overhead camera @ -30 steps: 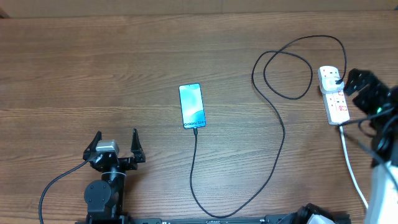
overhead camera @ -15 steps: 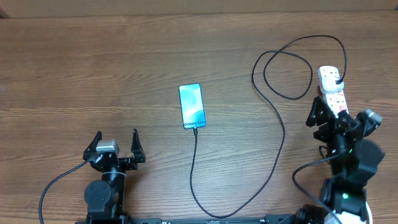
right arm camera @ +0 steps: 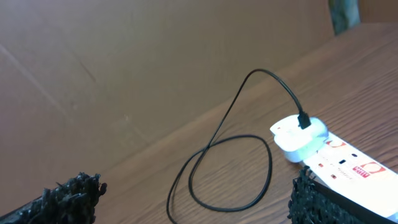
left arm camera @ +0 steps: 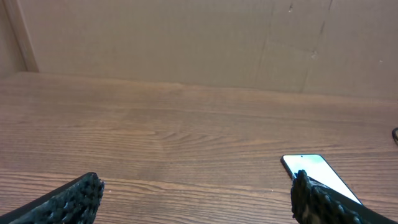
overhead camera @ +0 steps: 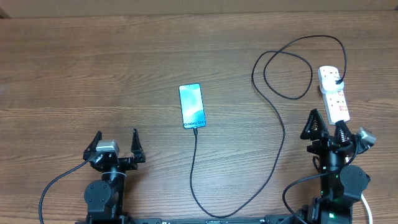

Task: Plug charger to phone and switch on socket

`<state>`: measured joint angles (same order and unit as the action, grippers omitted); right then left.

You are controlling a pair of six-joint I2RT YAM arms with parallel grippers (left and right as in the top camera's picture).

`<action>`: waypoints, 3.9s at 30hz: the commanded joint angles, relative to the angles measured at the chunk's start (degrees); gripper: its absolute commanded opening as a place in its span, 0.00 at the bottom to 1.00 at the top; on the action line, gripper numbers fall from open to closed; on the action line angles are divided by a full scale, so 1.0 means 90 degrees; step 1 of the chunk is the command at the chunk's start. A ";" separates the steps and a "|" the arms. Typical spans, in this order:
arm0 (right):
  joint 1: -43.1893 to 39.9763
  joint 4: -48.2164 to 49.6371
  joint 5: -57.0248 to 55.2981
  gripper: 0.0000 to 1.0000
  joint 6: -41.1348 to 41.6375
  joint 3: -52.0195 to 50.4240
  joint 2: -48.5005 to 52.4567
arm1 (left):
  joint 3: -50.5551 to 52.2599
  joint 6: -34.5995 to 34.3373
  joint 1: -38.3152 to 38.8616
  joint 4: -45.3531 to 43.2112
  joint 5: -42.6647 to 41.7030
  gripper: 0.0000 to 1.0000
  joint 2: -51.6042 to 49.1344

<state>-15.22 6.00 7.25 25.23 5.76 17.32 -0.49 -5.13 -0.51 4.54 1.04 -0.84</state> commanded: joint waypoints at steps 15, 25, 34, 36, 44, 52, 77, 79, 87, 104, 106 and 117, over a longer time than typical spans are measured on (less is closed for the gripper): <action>0.0073 -0.1107 -0.0474 1.00 0.0005 -0.0593 -0.1868 | 0.0015 0.0095 -0.0041 -0.0002 -0.0070 1.00 0.0070; 0.0177 -0.1188 -0.0512 1.00 -0.0019 -0.0593 -0.1911 | 0.0015 0.0095 -0.0041 -0.0002 -0.0070 1.00 0.0070; 0.0192 -0.1202 -0.0520 1.00 -0.0185 -0.0593 -0.1911 | 0.0015 0.0095 -0.0041 -0.0002 -0.0070 1.00 0.0070; 0.0192 -0.1205 -0.0517 1.00 -0.0425 -0.0593 -0.1911 | 0.0015 0.0095 -0.0041 -0.0002 -0.0070 1.00 0.0070; 0.0192 -0.1202 -0.0510 1.00 -0.0520 -0.0593 -0.1911 | 0.0015 0.0095 -0.0041 -0.0002 -0.0070 1.00 0.0070; 0.0316 -0.1205 -0.0515 1.00 -0.0801 -0.0590 -0.1911 | 0.0015 0.0095 -0.0041 -0.0002 -0.0070 1.00 0.0070; 0.1299 -0.1190 -0.0345 1.00 -0.2176 -0.0593 -0.1911 | 0.0015 0.0095 -0.0041 -0.0002 -0.0070 1.00 0.0070; 0.1302 -0.1180 -0.0253 1.00 -0.2176 -0.0593 -0.1911 | 0.0015 0.0095 -0.0041 -0.0002 -0.0070 1.00 0.0070; 0.1304 -0.1146 0.0073 1.00 -0.2501 -0.0593 -0.1909 | 0.0015 0.0095 -0.0041 -0.0002 -0.0070 1.00 0.0070; 0.1304 -0.1134 0.0012 1.00 -0.2501 -0.0590 -0.1906 | 0.0015 0.0095 -0.0041 -0.0002 -0.0070 1.00 0.0070; 0.1304 -0.1134 0.0012 1.00 -0.2501 -0.0590 -0.1906 | 0.0015 0.0095 -0.0041 -0.0002 -0.0070 1.00 0.0070; 0.1304 -0.1134 0.0012 1.00 -0.2501 -0.0590 -0.1906 | 0.0015 0.0095 -0.0041 -0.0002 -0.0070 1.00 0.0070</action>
<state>-3.97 -4.56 7.22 2.96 1.06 0.78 -0.49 -5.13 -0.54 4.54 1.04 -0.86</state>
